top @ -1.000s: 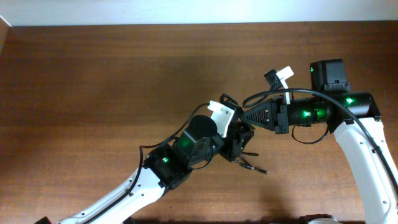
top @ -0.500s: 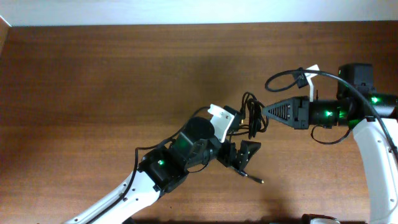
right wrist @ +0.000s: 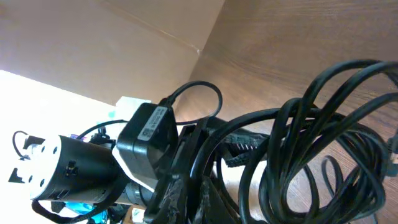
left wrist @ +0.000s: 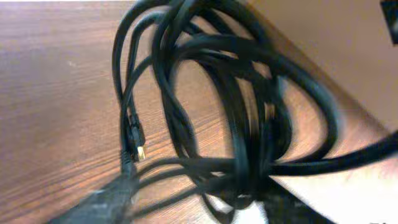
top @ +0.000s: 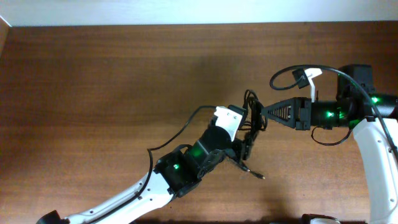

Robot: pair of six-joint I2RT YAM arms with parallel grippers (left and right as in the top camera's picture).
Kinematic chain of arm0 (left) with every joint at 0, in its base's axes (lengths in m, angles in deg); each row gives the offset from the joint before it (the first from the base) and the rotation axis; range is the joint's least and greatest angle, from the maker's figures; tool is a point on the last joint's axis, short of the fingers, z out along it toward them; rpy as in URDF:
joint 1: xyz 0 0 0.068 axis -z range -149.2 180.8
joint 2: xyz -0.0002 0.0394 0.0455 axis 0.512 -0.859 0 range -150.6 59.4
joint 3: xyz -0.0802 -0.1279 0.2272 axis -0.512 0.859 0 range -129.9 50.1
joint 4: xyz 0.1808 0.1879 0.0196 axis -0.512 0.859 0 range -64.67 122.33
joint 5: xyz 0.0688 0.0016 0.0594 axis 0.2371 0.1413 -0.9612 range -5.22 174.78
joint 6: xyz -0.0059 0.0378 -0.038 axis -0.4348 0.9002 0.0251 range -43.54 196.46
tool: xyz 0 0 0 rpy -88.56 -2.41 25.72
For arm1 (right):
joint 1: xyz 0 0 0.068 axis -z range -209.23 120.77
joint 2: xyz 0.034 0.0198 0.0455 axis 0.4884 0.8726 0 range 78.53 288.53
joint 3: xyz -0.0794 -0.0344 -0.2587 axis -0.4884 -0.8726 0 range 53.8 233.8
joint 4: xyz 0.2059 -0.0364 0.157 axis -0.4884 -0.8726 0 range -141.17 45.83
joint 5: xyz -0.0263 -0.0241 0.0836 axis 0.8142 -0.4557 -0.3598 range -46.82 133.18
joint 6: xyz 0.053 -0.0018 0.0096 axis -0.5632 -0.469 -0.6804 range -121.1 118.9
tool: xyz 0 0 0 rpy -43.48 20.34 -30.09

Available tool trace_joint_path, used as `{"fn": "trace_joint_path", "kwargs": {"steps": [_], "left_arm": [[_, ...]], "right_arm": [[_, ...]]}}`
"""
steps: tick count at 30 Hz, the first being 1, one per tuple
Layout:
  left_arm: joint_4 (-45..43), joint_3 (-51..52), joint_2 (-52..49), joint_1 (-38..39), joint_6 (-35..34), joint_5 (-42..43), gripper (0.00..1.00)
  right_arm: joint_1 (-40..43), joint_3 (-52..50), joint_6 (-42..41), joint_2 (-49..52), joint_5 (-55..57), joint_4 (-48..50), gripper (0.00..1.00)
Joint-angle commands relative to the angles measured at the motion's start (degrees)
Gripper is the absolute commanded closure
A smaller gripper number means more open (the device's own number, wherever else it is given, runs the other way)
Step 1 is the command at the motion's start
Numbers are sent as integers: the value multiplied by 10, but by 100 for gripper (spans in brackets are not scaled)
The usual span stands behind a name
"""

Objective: Untangle cables

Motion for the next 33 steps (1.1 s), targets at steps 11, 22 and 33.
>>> {"fn": "trace_joint_path", "kwargs": {"steps": [11,22,33], "left_arm": [[13,-9,-29,0,4,-67,100],[127,-9,155,-1,4,-20,100],[355,-9,23,-104,-149,-268,38]], "right_arm": [[-36,9,7,-5,-25,-2,96],[-36,8,-7,-5,258,7,19],[-36,7,-23,-4,305,-10,16]]}}
